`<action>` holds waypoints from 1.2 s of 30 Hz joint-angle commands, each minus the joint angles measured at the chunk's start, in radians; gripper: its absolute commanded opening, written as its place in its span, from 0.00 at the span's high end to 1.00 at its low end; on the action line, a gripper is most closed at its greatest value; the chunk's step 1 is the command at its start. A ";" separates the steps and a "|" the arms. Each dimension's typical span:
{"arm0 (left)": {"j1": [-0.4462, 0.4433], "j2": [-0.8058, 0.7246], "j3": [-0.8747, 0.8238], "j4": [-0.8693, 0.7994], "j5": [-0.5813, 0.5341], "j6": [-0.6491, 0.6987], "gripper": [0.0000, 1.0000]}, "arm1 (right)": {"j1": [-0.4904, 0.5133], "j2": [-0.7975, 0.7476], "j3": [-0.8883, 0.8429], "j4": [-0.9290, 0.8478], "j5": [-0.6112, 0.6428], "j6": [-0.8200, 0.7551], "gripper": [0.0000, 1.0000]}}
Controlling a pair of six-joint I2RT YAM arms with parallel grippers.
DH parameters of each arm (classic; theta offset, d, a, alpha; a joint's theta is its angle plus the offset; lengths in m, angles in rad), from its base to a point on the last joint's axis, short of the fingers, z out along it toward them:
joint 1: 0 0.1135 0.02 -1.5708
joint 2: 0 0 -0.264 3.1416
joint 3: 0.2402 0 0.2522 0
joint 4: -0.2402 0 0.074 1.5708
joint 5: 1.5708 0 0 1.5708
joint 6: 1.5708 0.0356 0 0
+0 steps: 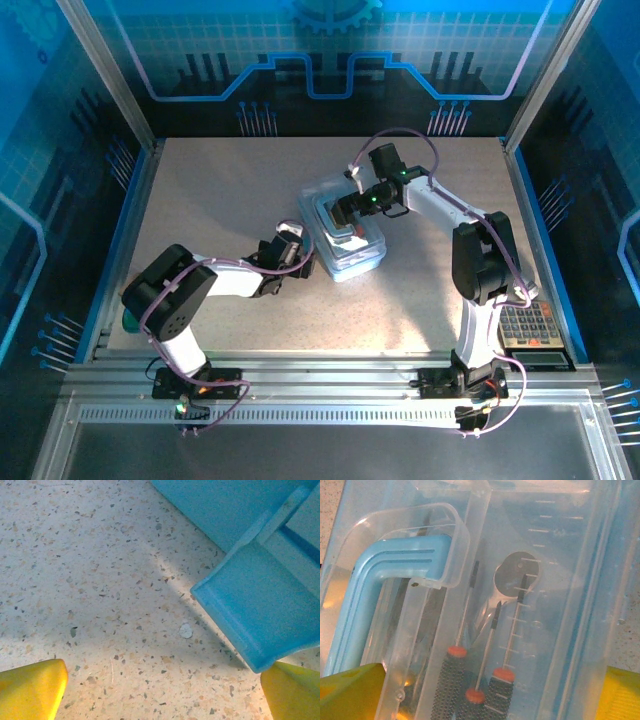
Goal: Pack the tool kit
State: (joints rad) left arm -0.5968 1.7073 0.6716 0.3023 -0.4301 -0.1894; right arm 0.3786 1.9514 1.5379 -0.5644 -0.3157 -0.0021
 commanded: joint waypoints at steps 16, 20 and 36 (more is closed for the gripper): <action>0.027 -0.137 -0.017 -0.044 -0.102 -0.024 0.01 | 0.032 0.058 -0.066 -0.147 -0.075 -0.040 0.00; 0.025 -0.161 -0.017 -0.058 -0.101 -0.019 0.01 | 0.032 0.058 -0.070 -0.144 -0.078 -0.039 0.00; 0.022 -0.233 -0.003 -0.095 -0.091 -0.004 0.01 | 0.032 0.055 -0.084 -0.130 -0.086 -0.039 0.00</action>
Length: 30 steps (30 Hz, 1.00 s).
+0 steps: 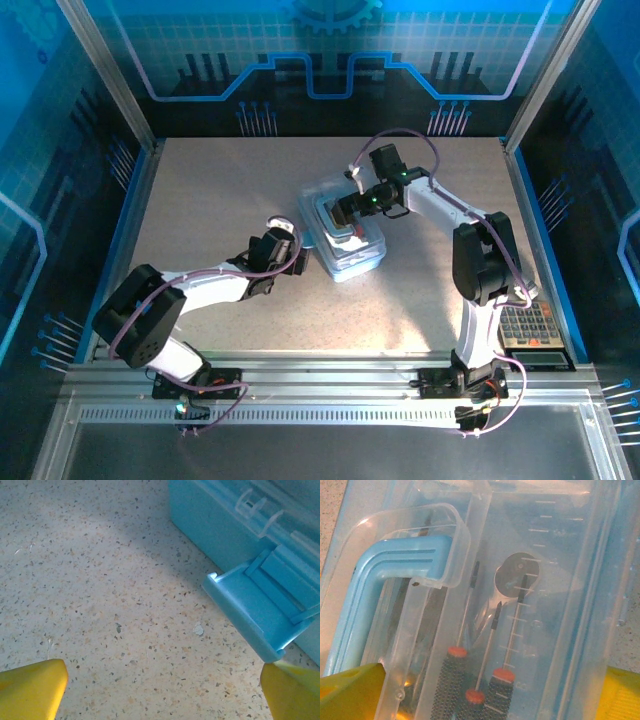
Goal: Pack the tool kit
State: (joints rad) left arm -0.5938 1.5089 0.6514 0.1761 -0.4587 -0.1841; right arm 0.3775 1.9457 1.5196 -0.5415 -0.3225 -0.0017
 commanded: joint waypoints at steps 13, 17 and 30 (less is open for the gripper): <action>0.020 -0.049 0.035 0.032 -0.055 0.009 0.01 | 0.032 0.060 -0.068 -0.149 -0.084 -0.038 0.00; 0.020 -0.049 0.047 0.025 -0.049 0.016 0.01 | 0.032 0.060 -0.070 -0.149 -0.085 -0.040 0.00; 0.019 0.002 0.108 -0.005 -0.017 0.025 0.01 | 0.032 0.061 -0.068 -0.153 -0.089 -0.042 0.00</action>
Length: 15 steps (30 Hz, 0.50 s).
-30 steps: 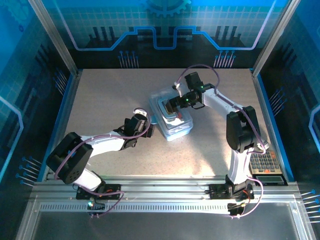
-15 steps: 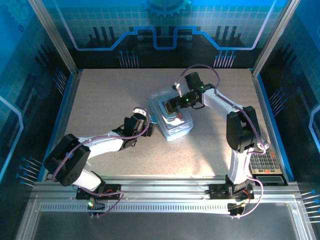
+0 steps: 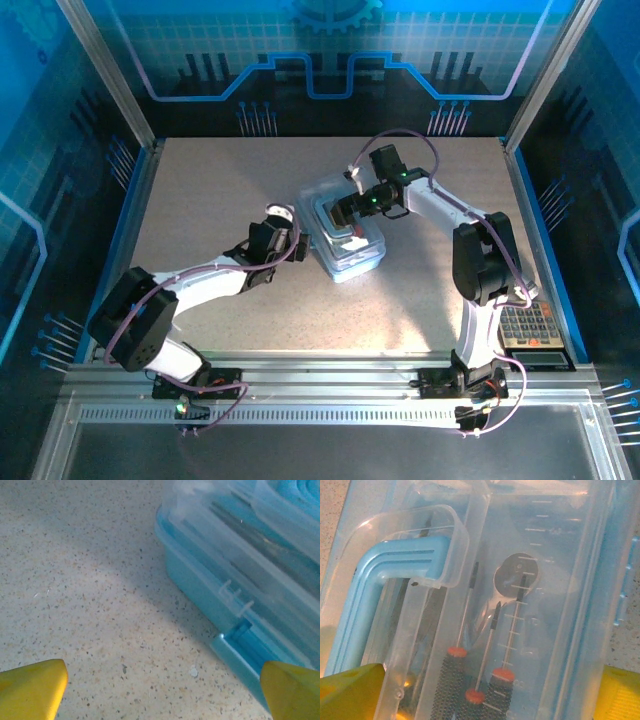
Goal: Pack the tool kit
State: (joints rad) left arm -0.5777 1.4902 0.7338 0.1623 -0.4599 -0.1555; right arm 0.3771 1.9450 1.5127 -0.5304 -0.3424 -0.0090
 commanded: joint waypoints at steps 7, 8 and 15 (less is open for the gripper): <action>0.005 0.023 0.023 0.004 -0.014 -0.015 0.01 | 0.031 0.062 -0.061 -0.168 -0.070 -0.039 0.00; 0.006 0.017 0.021 0.002 -0.016 -0.015 0.01 | 0.031 0.062 -0.060 -0.168 -0.070 -0.039 0.00; 0.051 -0.052 0.005 -0.041 0.039 -0.044 0.01 | 0.031 0.067 -0.059 -0.166 -0.072 -0.038 0.00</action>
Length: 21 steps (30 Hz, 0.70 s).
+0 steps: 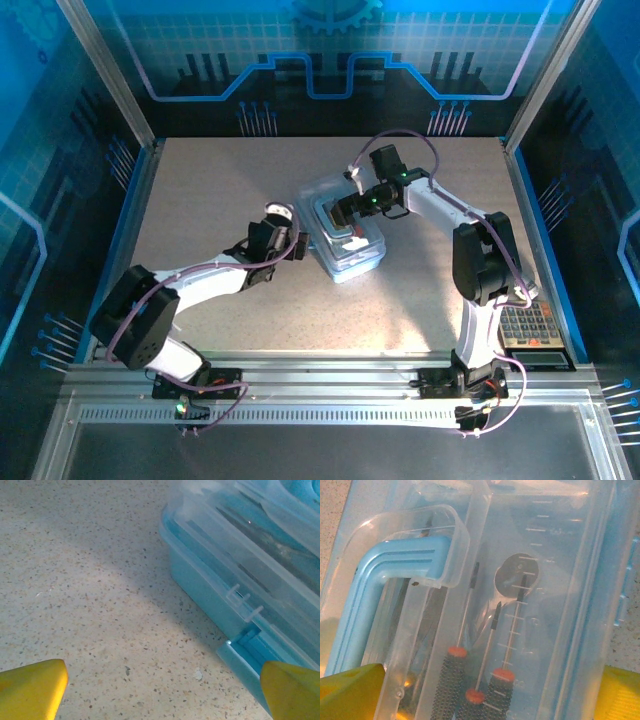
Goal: Pack the tool kit
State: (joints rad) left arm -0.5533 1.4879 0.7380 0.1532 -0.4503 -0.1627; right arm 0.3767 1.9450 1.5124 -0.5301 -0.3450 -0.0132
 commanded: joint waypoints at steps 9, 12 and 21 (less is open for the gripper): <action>0.095 -0.044 0.114 -0.244 0.380 -0.161 0.06 | 0.030 0.070 -0.058 -0.165 -0.065 -0.032 0.00; 0.112 -0.031 0.129 -0.258 0.466 -0.238 0.09 | 0.030 0.068 -0.061 -0.162 -0.068 -0.030 0.00; 0.148 0.051 0.136 -0.213 0.608 -0.375 0.27 | 0.030 0.063 -0.063 -0.160 -0.066 -0.028 0.00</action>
State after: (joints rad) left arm -0.4152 1.5093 0.8459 -0.0444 0.0772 -0.4747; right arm 0.3767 1.9450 1.5124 -0.5301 -0.3450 -0.0132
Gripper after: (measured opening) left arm 0.738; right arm 0.996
